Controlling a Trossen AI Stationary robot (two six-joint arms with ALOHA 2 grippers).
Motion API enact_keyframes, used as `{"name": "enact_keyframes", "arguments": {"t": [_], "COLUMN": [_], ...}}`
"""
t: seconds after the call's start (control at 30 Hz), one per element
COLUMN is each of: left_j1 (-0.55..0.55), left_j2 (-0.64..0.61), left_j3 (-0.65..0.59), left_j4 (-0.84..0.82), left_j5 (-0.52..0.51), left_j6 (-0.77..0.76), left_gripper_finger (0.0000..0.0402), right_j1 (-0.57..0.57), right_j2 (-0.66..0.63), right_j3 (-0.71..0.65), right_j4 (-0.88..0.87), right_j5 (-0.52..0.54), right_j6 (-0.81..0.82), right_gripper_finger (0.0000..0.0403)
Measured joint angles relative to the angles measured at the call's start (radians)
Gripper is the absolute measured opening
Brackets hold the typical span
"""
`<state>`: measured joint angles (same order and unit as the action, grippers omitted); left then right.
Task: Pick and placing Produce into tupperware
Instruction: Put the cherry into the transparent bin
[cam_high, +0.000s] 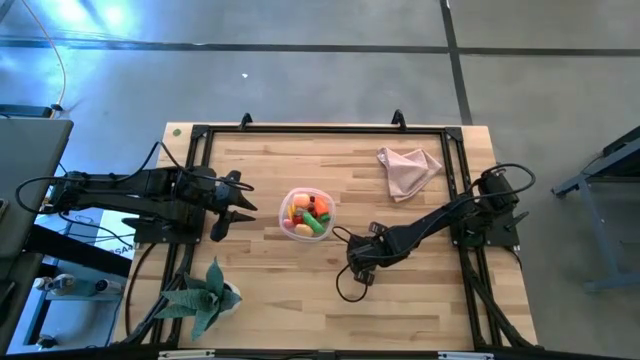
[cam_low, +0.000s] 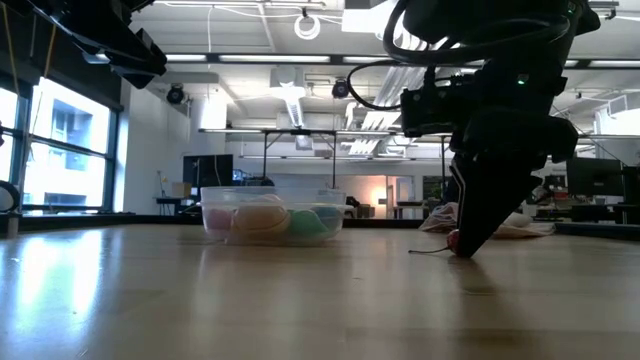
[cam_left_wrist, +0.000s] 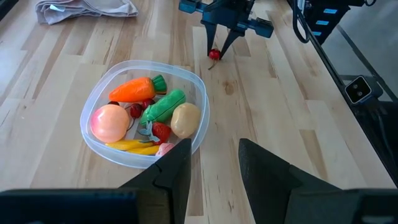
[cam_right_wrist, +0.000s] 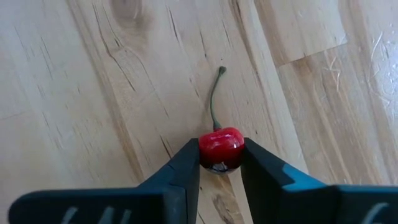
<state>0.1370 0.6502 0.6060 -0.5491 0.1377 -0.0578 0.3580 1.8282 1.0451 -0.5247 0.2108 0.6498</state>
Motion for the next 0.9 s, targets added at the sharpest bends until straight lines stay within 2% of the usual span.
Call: {"name": "enact_keyframes", "arguments": {"t": [0.3, 0.47, 0.73, 0.9], "left_j1": [0.000, 0.000, 0.000, 0.000], "left_j2": [0.000, 0.000, 0.000, 0.000], "left_j3": [0.000, 0.000, 0.000, 0.000], "left_j4": [0.000, 0.000, 0.000, 0.000], "left_j5": [0.000, 0.000, 0.000, 0.000], "left_j6": [0.000, 0.000, 0.000, 0.000], "left_gripper_finger": [0.0122, 0.0122, 0.0122, 0.0122], "right_j1": [-0.001, -0.001, -0.004, -0.057], "right_j2": [-0.002, -0.003, -0.003, -0.005], "right_j3": [0.007, 0.084, 0.335, 0.534], "right_j4": [-0.011, -0.098, -0.320, -0.412], "right_j5": [0.006, 0.024, 0.120, 0.206], "right_j6": [0.000, -0.002, -0.077, -0.176], "right_gripper_finger": [0.0080, 0.0079, 0.0079, 0.0079]}}
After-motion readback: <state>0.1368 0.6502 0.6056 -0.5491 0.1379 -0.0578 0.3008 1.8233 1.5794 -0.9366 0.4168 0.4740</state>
